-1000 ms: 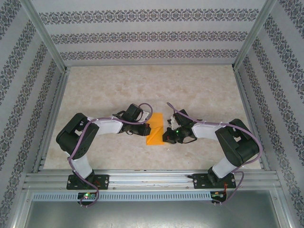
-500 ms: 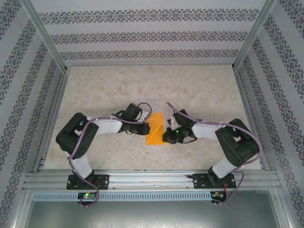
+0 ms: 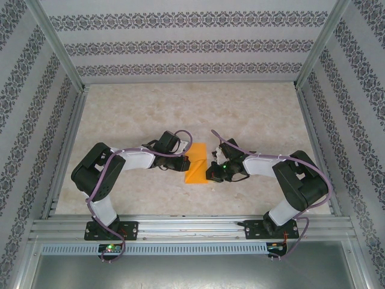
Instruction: Fold a paper plane with a square sheet of paper (fold left side to right side)
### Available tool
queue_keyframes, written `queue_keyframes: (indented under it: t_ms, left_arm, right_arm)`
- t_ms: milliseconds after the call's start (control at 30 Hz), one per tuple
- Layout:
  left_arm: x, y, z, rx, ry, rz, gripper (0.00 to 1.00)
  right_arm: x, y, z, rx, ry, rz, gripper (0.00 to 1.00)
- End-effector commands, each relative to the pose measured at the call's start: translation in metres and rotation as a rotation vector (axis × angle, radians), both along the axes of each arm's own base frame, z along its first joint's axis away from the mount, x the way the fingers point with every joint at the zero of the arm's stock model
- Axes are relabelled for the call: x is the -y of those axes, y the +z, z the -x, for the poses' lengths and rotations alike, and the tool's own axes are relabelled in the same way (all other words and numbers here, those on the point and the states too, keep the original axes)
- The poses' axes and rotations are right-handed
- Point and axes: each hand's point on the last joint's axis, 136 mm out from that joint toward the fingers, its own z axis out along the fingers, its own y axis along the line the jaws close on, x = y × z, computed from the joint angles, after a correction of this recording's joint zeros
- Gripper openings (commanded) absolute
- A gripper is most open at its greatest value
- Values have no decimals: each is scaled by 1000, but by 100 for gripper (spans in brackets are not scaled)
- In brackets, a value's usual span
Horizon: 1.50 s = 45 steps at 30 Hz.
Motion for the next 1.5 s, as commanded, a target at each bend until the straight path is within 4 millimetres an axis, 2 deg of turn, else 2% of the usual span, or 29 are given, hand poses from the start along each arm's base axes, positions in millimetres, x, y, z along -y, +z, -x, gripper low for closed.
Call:
queue_keyframes:
  t_ms: [0,167,267,567,767,967,1100,1467]
  left_arm:
    - [-5,-9,-4,5,7,-6,0]
    - [-6,-17,-3,-10,3,-16,0]
    - [-7,-19,-1,-16,3,-25,0]
    - [-10,-21,3,-23,4,-36,0]
    - [-11,-20,3,-18,2,-41,0]
    - [-11,-21,3,-20,3,-43,0]
    - [-11,-21,3,-20,2,-42,0]
    - [-11,-20,3,-20,2,-42,0]
  right_arm:
    - [22,-24,17,-73,-7,125,0]
    - [21,-23,16,-71,-6,121,0]
    - [18,-16,13,-55,-7,101,0]
    - [-2,43,-15,98,-38,-63,0]
    - [-28,62,-32,164,-57,-170,0]
    - [-47,56,-45,173,-75,-190,0]
    - [-55,47,-47,154,-60,-189,0]
    - [-64,32,-47,122,-43,-183,0]
